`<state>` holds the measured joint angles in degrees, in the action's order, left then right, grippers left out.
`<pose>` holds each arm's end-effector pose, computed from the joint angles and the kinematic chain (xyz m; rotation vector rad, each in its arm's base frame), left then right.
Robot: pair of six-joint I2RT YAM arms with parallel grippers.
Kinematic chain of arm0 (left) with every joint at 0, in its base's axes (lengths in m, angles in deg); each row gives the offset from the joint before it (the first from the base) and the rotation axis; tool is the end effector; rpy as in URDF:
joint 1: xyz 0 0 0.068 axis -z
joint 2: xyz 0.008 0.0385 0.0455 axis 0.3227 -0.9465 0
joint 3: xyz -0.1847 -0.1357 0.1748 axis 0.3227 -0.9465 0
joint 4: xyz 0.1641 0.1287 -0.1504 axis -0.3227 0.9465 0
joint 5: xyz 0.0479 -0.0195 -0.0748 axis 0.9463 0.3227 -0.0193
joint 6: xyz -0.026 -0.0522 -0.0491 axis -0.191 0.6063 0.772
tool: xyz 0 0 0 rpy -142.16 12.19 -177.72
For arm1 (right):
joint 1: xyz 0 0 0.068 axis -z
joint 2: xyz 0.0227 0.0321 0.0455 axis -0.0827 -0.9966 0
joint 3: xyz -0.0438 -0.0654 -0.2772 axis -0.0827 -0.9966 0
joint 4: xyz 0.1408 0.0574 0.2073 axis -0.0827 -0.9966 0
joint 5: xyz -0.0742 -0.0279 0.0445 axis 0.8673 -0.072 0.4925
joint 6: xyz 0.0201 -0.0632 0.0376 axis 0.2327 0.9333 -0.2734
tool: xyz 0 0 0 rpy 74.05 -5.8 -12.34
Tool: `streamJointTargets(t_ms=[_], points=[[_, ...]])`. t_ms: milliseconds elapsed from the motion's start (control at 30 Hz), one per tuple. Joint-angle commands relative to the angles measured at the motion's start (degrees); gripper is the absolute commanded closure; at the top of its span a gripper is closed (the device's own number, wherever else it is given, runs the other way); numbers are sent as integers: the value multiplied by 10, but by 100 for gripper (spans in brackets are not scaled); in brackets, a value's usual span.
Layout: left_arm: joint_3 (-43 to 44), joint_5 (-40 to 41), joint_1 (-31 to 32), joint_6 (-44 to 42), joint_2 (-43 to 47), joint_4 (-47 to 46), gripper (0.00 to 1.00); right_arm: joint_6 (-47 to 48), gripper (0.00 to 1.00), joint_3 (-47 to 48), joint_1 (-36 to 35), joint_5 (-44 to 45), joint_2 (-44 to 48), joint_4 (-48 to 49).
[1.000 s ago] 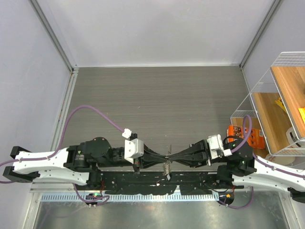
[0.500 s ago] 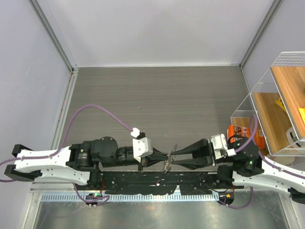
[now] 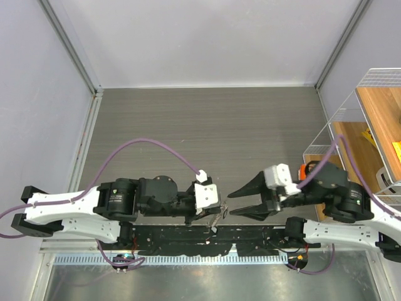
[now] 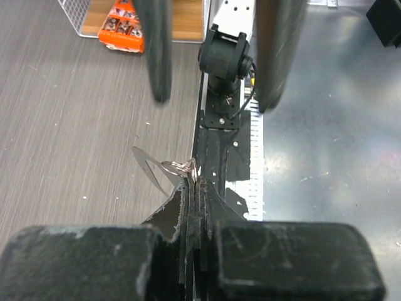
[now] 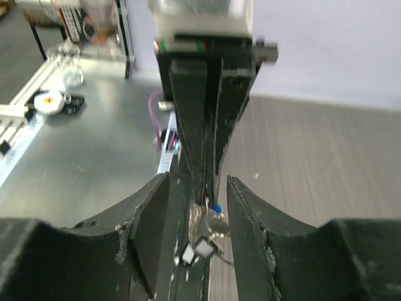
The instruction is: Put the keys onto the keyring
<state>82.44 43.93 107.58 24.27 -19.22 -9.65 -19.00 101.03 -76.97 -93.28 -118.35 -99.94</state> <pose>0.0099 -0.2254 0.4152 1.3309 1.5207 -0.9954 0.0138 0.1208 0.4415 -1.2782 1.0645 1.1900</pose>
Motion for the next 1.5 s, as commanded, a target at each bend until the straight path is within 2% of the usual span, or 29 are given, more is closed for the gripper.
streamJointTargets(t_ms=[0, 133, 500, 1233, 1467], points=[[47, -33, -2, -16, -7, 41, 100, 21, 52, 19, -3, 14, -37, -111], [67, -59, -2, -21, -23, 71, 100, 34, 55, 28, -2, 19, -55, -136], [74, -58, -2, -21, -34, 86, 100, 37, 63, 28, -3, 2, -64, -130], [79, -33, -2, -18, -41, 82, 100, 29, 64, 5, -3, -32, -85, -100], [76, -24, -2, -16, -37, 79, 100, 27, 67, 0, -3, -39, -93, -96]])
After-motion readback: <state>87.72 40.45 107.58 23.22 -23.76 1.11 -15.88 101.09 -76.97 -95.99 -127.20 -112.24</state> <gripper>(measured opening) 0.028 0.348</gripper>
